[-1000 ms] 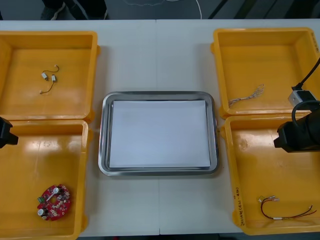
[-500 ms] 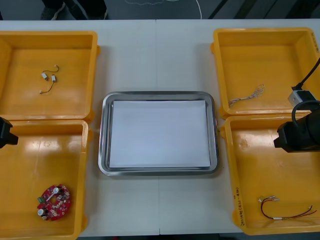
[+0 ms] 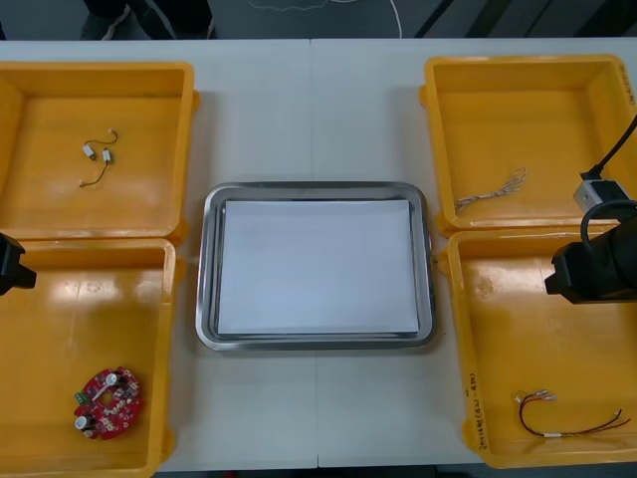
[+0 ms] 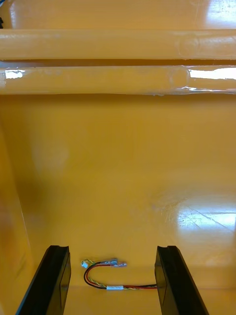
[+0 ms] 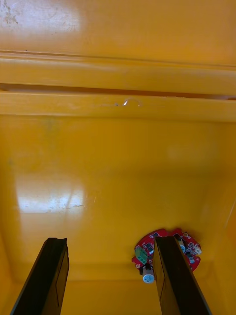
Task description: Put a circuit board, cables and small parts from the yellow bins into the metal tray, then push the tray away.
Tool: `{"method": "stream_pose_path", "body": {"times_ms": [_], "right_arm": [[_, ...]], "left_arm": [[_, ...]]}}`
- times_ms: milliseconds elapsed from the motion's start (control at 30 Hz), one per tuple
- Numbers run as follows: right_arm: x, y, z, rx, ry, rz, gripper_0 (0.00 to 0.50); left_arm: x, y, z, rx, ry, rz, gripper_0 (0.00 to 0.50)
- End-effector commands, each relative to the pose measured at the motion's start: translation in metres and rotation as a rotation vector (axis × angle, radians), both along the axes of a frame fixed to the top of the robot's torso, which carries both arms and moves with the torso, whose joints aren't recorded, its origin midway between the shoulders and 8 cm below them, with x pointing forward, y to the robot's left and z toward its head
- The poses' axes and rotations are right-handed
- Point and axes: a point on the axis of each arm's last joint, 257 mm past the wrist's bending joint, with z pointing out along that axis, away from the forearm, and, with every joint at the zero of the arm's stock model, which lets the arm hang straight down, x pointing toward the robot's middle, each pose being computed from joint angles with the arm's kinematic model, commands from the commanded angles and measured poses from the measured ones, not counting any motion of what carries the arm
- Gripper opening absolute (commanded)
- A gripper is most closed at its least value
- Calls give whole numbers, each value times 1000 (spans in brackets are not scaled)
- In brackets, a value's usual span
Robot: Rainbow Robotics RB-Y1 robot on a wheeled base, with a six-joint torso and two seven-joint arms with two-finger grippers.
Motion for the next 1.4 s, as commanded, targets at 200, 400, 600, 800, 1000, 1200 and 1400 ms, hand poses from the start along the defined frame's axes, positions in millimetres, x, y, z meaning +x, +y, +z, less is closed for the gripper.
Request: {"method": "stream_pose_path", "body": {"times_ms": [200,400,600,800,1000,1200,1400], "right_arm": [[0,-18,14,-27,-37,-56,500],[0,-18,14,-27,-37,-56,500],[0,-18,14,-27,-37,-56,500],[0,-18,14,-27,-37,-56,500],[0,-18,14,-27,-37,-56,500],[0,-18,14,-27,-37,-56,500],[0,-18,14,-27,-37,-56,500]], "left_arm": [[-4,16,16,79,-21,-69,500],[-4,16,16,79,-21,-69,500],[-4,16,16,79,-21,-69,500],[-4,16,16,79,-21,-69,500],[-4,16,16,79,-21,-69,500],[-4,16,16,79,-21,-69,500],[-4,16,16,79,-21,-69,500]]}}
